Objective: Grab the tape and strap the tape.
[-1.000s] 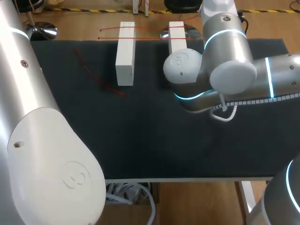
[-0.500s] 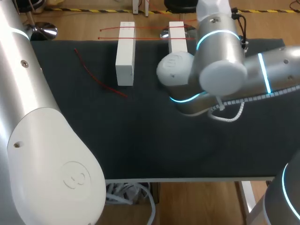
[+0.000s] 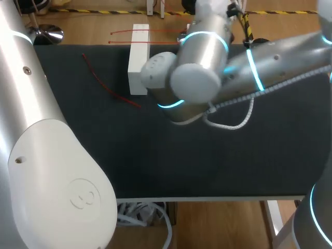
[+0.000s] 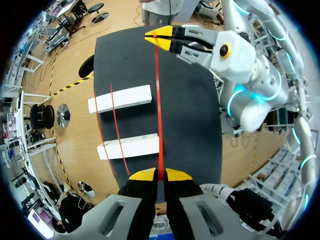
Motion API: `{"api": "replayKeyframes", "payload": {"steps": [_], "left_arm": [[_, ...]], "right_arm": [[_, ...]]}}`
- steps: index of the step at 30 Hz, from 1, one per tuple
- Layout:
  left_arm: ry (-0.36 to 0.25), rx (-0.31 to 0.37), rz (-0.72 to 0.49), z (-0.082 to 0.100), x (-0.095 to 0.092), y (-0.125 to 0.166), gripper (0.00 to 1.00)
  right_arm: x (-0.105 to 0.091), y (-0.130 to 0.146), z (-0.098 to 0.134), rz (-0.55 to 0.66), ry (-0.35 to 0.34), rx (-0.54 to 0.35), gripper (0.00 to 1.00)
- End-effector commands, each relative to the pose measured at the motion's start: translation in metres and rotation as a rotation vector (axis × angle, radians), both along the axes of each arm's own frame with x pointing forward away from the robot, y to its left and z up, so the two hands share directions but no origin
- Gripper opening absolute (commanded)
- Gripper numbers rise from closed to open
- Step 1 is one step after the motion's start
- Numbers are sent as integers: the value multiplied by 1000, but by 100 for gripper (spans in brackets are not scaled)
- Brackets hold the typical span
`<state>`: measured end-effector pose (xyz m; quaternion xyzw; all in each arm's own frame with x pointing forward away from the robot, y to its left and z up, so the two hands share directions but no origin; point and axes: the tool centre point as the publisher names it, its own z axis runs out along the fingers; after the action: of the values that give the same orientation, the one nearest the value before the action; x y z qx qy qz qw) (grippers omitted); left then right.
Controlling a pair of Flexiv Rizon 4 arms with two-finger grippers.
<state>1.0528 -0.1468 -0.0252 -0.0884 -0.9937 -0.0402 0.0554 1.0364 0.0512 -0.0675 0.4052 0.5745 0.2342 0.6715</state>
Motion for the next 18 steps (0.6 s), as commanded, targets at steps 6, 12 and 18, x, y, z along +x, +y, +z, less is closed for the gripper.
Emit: {"api": "replayKeyframes", "payload": {"steps": [6, 12, 18], "left_arm": [[6, 7, 0, 2, 2, -2, 0], [6, 7, 0, 2, 2, -2, 0], [6, 7, 0, 2, 2, -2, 0]], "right_arm": [[9, 25, -1, 13, -51, 108, 0], [9, 25, -1, 13, -51, 108, 0], [9, 25, -1, 13, -51, 108, 0]]}}
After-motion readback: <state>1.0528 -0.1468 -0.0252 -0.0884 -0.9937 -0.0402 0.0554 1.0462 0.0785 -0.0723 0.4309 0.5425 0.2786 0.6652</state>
